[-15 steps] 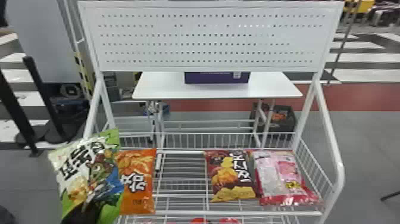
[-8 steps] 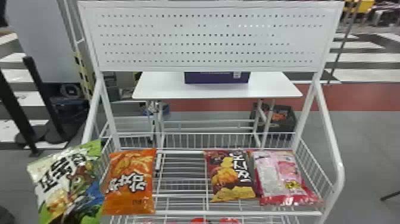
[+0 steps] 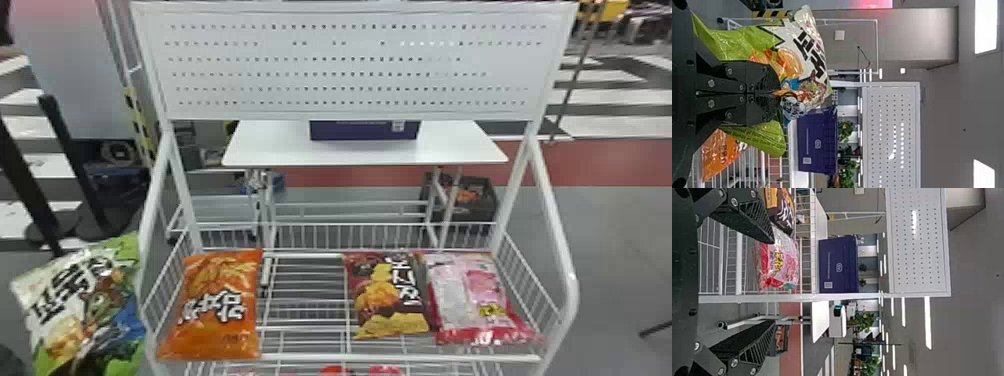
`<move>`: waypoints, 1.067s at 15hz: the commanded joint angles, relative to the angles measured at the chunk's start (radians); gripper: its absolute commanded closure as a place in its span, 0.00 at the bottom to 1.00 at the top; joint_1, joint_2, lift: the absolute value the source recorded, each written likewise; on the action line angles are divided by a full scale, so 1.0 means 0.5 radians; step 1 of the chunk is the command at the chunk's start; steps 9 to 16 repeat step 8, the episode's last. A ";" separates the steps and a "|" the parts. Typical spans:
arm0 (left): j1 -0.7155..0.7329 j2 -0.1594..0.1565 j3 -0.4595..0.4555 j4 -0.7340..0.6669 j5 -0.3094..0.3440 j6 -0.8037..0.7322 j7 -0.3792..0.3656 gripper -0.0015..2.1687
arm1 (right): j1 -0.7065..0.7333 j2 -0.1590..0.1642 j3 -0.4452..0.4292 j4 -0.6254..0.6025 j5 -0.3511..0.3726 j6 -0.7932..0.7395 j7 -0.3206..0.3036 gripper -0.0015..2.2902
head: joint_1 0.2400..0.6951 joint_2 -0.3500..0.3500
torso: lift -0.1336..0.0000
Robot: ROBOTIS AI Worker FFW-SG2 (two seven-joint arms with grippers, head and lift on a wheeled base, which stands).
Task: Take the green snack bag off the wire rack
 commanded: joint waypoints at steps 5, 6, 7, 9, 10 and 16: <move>0.000 -0.001 0.000 -0.001 -0.001 0.005 0.000 0.70 | 0.001 -0.002 -0.003 0.002 -0.006 -0.006 0.009 0.08 | 0.57 0.50 | 1.00; 0.000 -0.004 0.000 -0.001 -0.001 0.005 0.000 0.70 | 0.001 -0.002 -0.003 0.005 -0.006 -0.006 0.009 0.08 | 0.57 0.50 | 1.00; -0.003 -0.004 0.000 -0.001 -0.001 0.005 0.000 0.70 | 0.001 -0.002 -0.003 0.008 -0.006 -0.006 0.009 0.08 | 0.57 0.50 | 1.00; -0.003 -0.004 0.000 -0.001 -0.001 -0.001 -0.003 0.70 | -0.003 0.002 -0.003 0.008 -0.006 -0.006 0.009 0.08 | 0.57 0.50 | 1.00; -0.003 -0.004 0.000 -0.001 -0.001 -0.001 -0.003 0.70 | -0.003 0.002 -0.003 0.008 -0.006 -0.006 0.009 0.08 | 0.57 0.50 | 1.00; -0.003 -0.004 0.000 -0.001 -0.001 -0.001 -0.003 0.70 | -0.003 0.002 -0.003 0.008 -0.006 -0.006 0.009 0.08 | 0.57 0.50 | 1.00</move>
